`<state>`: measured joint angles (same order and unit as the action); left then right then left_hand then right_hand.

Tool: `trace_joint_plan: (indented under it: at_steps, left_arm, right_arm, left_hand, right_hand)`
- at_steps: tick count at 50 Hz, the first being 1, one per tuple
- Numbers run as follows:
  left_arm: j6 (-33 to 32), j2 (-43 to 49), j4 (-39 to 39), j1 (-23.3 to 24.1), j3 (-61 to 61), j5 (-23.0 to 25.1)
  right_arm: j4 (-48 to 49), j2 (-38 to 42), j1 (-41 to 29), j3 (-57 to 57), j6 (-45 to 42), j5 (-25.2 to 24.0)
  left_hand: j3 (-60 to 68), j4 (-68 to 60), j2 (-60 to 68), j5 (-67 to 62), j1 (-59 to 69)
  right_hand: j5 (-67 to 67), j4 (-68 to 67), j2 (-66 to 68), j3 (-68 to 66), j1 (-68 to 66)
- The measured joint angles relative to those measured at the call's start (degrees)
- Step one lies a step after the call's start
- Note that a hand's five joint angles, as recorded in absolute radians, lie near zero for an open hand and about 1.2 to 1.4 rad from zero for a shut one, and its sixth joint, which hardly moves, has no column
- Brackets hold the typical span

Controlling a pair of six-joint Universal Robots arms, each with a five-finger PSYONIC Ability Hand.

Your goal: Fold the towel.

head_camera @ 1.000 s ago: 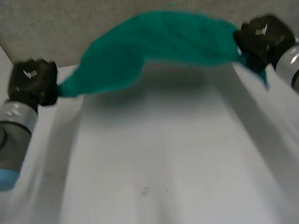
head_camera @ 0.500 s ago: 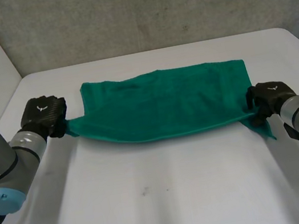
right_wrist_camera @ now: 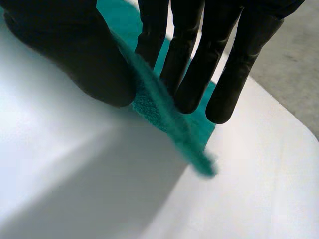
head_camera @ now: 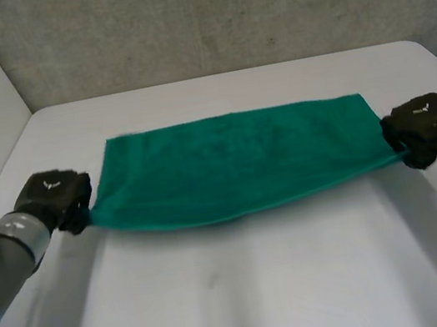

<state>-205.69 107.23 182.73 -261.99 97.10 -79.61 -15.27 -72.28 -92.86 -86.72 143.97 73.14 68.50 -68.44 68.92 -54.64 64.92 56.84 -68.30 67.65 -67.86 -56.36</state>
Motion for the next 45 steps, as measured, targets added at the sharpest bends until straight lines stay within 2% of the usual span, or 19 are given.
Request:
trace_joint_plan:
  at_steps: [5, 7, 11, 15, 19, 27, 28, 32, 44, 45]
  left_arm:
    - [-6.86, -5.49, -12.23, -0.37, 4.15, 0.20]
    - [-7.66, -5.93, -13.34, -0.31, 4.67, 0.25]
    - [-11.60, -6.89, -16.58, 0.59, 7.10, 0.30]
    - [-12.53, -4.87, -14.43, 1.12, 6.33, 0.07]
    - [-12.34, 1.04, -8.00, 1.57, 1.51, -0.52]
    - [-10.55, 13.16, 2.95, 4.09, -11.29, -1.02]
    - [-10.55, 13.16, 2.95, 4.09, -11.29, -1.02]
    - [-10.36, 21.86, 9.35, 5.90, -20.56, -2.37]
    - [-10.58, 36.74, 12.66, 6.80, -37.96, -3.60]
    - [-10.58, 37.40, 12.69, 6.79, -38.60, -3.48]
  right_arm:
    - [-13.43, -5.82, 0.76, -4.53, -19.04, 1.30]
    - [-14.62, -6.14, 0.83, -5.11, -20.86, 1.69]
    - [-16.61, -5.97, 0.73, -7.48, -28.31, 5.76]
    - [-13.52, -3.74, 0.35, -6.66, -27.95, 7.89]
    - [-7.13, 1.78, -0.95, -2.54, -23.72, 9.56]
    - [1.49, 16.59, -5.91, 12.52, -15.77, 11.06]
    - [1.49, 16.59, -5.91, 12.52, -15.77, 11.06]
    - [6.42, 25.11, -7.36, 22.83, -14.14, 13.73]
    - [9.29, 37.76, -8.34, 39.84, -14.28, 16.21]
    - [9.30, 38.41, -8.39, 40.79, -14.28, 16.37]
  left_hand:
    - [0.00, 0.00, 0.00, 0.00, 0.00]
    - [0.00, 0.00, 0.00, 0.00, 0.00]
    - [0.00, 0.00, 0.00, 0.00, 0.00]
    - [0.00, 0.00, 0.00, 0.00, 0.00]
    - [0.00, 0.00, 0.00, 0.00, 0.00]
    - [0.00, 0.00, 0.00, 0.00, 0.00]
    - [0.00, 0.00, 0.00, 0.00, 0.00]
    - [0.00, 0.00, 0.00, 0.00, 0.00]
    - [0.00, 0.00, 0.00, 0.00, 0.00]
    - [-0.02, 0.03, -0.03, 0.00, 0.00]
  right_hand:
    - [0.05, 0.00, 0.00, 0.00, 0.00]
    - [0.05, 0.00, 0.00, 0.00, 0.00]
    - [0.12, 0.00, 0.00, 0.00, 0.00]
    - [0.12, 0.00, 0.00, 0.00, 0.00]
    - [0.12, -0.01, 0.00, 0.00, 0.00]
    - [0.24, -0.01, 0.00, 0.00, 0.00]
    - [0.24, -0.01, 0.00, 0.00, 0.00]
    - [0.31, -0.01, 0.00, 0.00, 0.00]
    - [0.08, 0.26, -0.50, 0.54, 0.32]
    - [-4.80, 5.58, -6.49, 5.49, 4.86]
